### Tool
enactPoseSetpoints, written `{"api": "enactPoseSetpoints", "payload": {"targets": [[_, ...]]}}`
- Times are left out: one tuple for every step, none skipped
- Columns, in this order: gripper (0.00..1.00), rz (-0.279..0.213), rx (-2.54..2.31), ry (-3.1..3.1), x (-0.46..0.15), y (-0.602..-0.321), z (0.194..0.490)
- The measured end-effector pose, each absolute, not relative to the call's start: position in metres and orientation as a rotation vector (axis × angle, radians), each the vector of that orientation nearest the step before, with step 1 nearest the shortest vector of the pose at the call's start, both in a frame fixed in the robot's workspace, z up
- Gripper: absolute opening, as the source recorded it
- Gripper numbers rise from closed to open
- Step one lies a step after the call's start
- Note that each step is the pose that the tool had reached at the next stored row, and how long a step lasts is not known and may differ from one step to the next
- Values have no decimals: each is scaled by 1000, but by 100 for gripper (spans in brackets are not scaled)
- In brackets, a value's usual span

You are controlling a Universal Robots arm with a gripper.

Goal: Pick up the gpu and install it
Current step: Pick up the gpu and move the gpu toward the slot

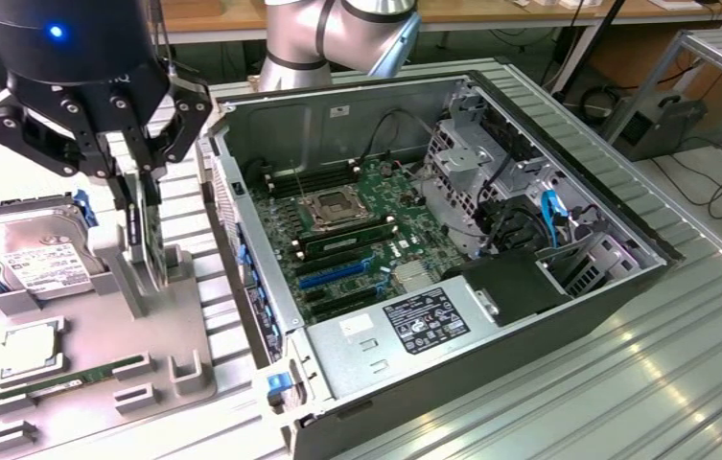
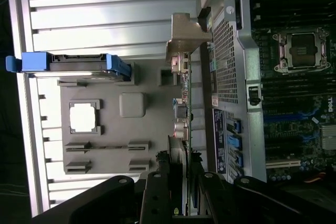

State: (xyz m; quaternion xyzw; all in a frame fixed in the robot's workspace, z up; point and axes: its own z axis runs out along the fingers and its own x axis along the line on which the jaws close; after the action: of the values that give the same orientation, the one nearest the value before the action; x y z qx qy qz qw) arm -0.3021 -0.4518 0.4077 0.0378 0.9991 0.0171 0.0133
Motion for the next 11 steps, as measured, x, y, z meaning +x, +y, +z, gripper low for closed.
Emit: {"api": "enactPoseSetpoints", "payload": {"targets": [[26,53,118,3112,-302,-452,408],[26,53,118,3112,-302,-452,409],[26,53,118,3112,-302,-452,409],[26,53,118,3112,-302,-452,410],[26,53,118,3112,-302,-452,410],[26,53,118,3112,-302,-452,411],[26,53,118,3112,-302,-452,412],[26,53,118,3112,-302,-452,413],[26,53,118,3112,-302,-452,414],[26,53,118,3112,-302,-452,415],[26,53,118,3112,-302,-452,415]]}}
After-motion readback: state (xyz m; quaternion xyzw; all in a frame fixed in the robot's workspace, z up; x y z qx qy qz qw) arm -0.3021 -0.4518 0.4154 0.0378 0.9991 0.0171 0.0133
